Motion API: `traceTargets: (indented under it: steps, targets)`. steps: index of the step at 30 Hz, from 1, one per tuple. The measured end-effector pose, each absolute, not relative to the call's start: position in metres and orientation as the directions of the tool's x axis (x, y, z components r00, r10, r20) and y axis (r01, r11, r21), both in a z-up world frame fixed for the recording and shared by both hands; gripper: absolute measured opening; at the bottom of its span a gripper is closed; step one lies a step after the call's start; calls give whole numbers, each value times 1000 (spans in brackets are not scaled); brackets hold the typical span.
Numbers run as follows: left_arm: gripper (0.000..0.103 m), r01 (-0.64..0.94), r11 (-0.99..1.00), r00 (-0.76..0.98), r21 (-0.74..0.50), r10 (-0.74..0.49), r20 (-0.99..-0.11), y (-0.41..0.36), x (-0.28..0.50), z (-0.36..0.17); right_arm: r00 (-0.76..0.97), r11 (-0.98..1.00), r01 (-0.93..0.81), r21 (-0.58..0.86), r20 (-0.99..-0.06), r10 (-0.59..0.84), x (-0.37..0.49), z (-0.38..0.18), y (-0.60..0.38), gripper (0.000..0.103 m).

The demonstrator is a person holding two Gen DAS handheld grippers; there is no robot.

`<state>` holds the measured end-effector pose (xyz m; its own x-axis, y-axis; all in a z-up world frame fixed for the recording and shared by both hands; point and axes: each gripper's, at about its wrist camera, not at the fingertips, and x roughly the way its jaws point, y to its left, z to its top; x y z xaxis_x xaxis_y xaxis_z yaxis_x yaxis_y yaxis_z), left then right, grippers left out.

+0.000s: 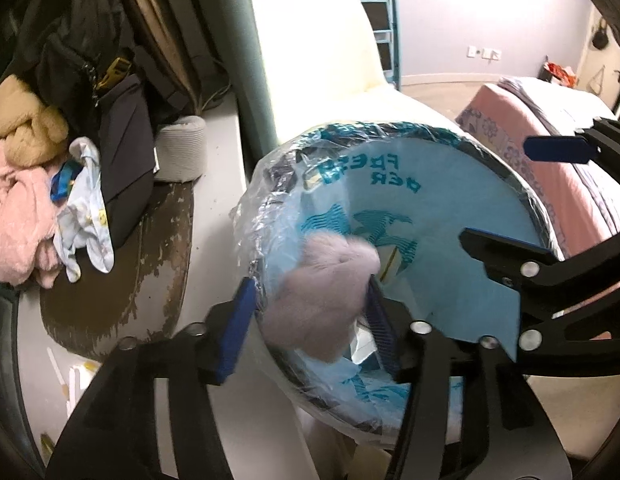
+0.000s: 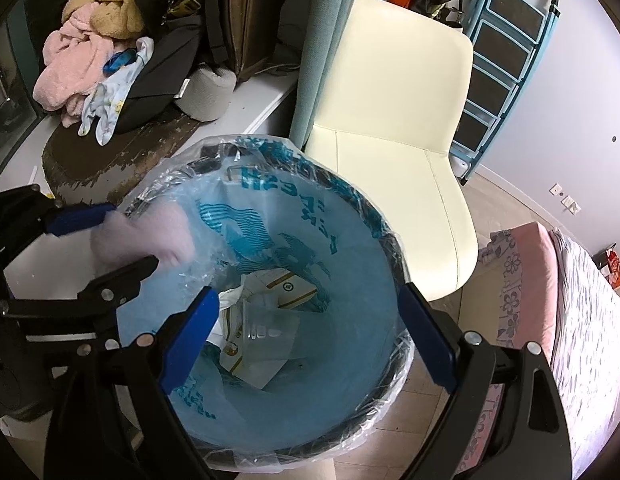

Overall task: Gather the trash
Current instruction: 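Open the left gripper to drop the grey sock into the bin, then move both tools back over the cluttered table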

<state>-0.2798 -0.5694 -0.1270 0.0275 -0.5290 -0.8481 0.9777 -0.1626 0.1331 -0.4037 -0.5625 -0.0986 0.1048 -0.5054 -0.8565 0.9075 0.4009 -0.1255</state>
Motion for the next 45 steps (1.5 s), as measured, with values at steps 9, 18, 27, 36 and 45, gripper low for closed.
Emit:
traceTargets:
  steps: [9, 18, 27, 36, 45]
  targets:
    - [68, 978, -152, 41, 146, -544, -838, -572, -287, -123, 88, 371, 919, -131, -851, -517, -416, -96, -562, 88]
    - [69, 984, -122, 37, 128, -566, -824, -560, -279, -115, 96, 370, 919, -132, -837, -538, -413, -90, -554, 88]
    - [69, 990, -49, 76, 130, -596, -799, -517, -251, -99, 142, 426, 893, -148, -804, -577, -385, -74, -519, 88]
    - [69, 986, 112, 169, 127, -584, -794, -442, -208, -88, 231, 558, 813, -165, -788, -570, -335, -65, -463, 88]
    - [69, 927, 339, 323, 159, -509, -798, -341, -157, -83, 374, 733, 667, -133, -791, -484, -272, -65, -393, 88]
